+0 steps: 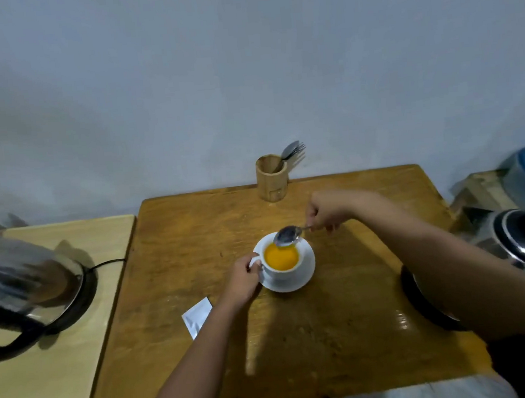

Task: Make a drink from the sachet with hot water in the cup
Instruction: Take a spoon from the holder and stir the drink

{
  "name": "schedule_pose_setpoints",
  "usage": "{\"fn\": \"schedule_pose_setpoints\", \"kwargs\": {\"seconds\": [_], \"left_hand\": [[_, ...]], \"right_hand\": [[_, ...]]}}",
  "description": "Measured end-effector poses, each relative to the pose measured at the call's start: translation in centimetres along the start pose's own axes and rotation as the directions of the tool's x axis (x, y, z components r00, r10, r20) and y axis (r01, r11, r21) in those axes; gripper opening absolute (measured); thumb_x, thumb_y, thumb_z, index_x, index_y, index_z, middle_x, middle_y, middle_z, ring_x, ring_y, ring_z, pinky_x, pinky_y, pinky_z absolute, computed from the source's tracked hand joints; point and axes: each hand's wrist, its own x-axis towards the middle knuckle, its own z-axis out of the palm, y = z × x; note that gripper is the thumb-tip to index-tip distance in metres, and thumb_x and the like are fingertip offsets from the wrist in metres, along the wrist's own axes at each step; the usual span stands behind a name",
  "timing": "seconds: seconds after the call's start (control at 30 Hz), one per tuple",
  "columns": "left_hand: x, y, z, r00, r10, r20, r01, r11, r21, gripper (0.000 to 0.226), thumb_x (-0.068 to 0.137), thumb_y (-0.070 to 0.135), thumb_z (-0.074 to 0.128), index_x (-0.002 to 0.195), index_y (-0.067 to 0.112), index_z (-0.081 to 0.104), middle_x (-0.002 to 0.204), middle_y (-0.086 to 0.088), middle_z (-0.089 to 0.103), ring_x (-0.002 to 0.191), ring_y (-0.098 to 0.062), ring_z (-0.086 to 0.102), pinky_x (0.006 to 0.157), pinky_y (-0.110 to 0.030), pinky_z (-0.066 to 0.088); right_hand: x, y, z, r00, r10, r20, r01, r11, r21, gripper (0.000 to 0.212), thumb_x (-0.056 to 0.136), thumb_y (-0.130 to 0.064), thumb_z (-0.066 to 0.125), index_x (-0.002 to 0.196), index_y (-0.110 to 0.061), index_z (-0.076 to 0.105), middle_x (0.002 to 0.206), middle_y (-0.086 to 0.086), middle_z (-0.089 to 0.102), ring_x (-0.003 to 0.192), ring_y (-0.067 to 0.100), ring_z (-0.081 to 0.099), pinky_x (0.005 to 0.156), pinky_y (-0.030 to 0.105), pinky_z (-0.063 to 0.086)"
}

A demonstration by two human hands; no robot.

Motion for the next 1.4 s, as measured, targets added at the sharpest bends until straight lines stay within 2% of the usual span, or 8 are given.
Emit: {"fn": "schedule_pose_setpoints", "kwargs": {"seconds": [0.1,0.2,0.43,0.8,1.0,1.17,1.3,1.4], "left_hand": [[0.1,0.1,-0.2,0.999,0.035,0.032,-0.034,0.998,-0.060,0.018,0.093,0.009,0.045,0.100,0.012,0.061,0.097,-0.007,0.060,0.091,-0.019,0.053,0.069,-0.023,0.042],[0.6,-0.4,-0.8,0.998,0.045,0.040,-0.041,0.996,-0.079,0.016,0.092,0.007,0.048,0.096,0.014,0.062,0.099,-0.008,0.062,0.093,-0.020,0.055,0.075,-0.027,0.041],[1.0,-0.9,-0.7,0.997,0.036,0.065,-0.027,0.990,-0.141,0.016,0.092,0.008,0.049,0.100,0.011,0.062,0.103,-0.009,0.062,0.095,-0.019,0.054,0.086,-0.031,0.040],[1.6,-1.5,-0.4,0.997,0.027,0.069,-0.021,0.996,-0.092,0.023,0.093,0.010,0.047,0.112,0.005,0.060,0.107,-0.009,0.060,0.098,-0.021,0.053,0.085,-0.031,0.041],[1.8,-1.5,-0.2,0.997,0.033,0.073,-0.028,0.998,-0.065,0.017,0.093,0.012,0.046,0.105,0.016,0.058,0.106,-0.009,0.060,0.097,-0.022,0.054,0.084,-0.035,0.043],[2.1,-1.5,0.0,0.997,0.030,0.076,-0.028,0.999,-0.034,0.015,0.094,0.013,0.044,0.103,0.015,0.057,0.103,-0.009,0.058,0.094,-0.022,0.052,0.080,-0.031,0.040],[2.2,-1.5,0.1,0.997,0.010,0.072,-0.009,1.000,-0.020,0.025,0.094,0.013,0.044,0.114,0.007,0.057,0.111,-0.011,0.058,0.098,-0.022,0.051,0.082,-0.032,0.039],[2.2,-1.6,0.0,0.997,-0.006,0.080,0.008,1.000,-0.017,0.025,0.095,0.015,0.044,0.116,0.008,0.056,0.113,-0.011,0.058,0.100,-0.022,0.052,0.083,-0.033,0.040]], "right_hand": [[-0.2,-0.1,2.5,0.998,-0.034,-0.055,0.033,0.999,-0.017,0.021,0.079,-0.002,0.051,0.090,0.001,0.069,0.073,0.011,0.068,0.063,0.018,0.064,0.060,0.030,0.050],[0.0,-0.1,4.1,0.996,-0.052,-0.078,0.053,0.999,0.011,0.022,0.072,0.000,0.053,0.087,0.000,0.071,0.064,0.004,0.066,0.065,0.018,0.065,0.064,0.030,0.049],[-0.1,-0.3,5.4,0.986,0.029,-0.165,-0.004,0.989,0.150,0.013,0.072,-0.002,0.070,0.085,0.000,0.070,0.083,0.014,0.074,0.077,0.020,0.071,0.075,0.035,0.059],[-0.9,-0.8,6.7,0.896,-0.055,-0.442,0.213,0.924,0.316,0.011,0.080,-0.010,0.068,0.089,-0.004,0.071,0.080,0.006,0.071,0.067,0.007,0.062,0.057,0.010,0.046],[-0.7,-1.9,7.2,0.902,-0.166,-0.399,0.268,0.940,0.213,0.018,0.090,-0.013,0.055,0.101,-0.004,0.067,0.100,0.014,0.070,0.092,0.023,0.063,0.077,0.032,0.050],[-1.3,-2.0,7.0,0.912,-0.189,-0.363,0.257,0.955,0.148,0.020,0.092,-0.012,0.050,0.102,-0.004,0.065,0.103,0.015,0.069,0.092,0.024,0.062,0.074,0.031,0.047],[-1.6,-1.7,6.5,0.926,-0.200,-0.319,0.240,0.966,0.091,0.018,0.092,-0.012,0.050,0.101,-0.006,0.065,0.096,0.014,0.069,0.076,0.015,0.056,0.058,0.021,0.042],[-1.5,-1.6,6.6,0.919,-0.197,-0.341,0.255,0.958,0.134,0.017,0.091,-0.010,0.053,0.101,-0.004,0.065,0.092,0.013,0.070,0.070,0.011,0.057,0.057,0.017,0.041]]}}
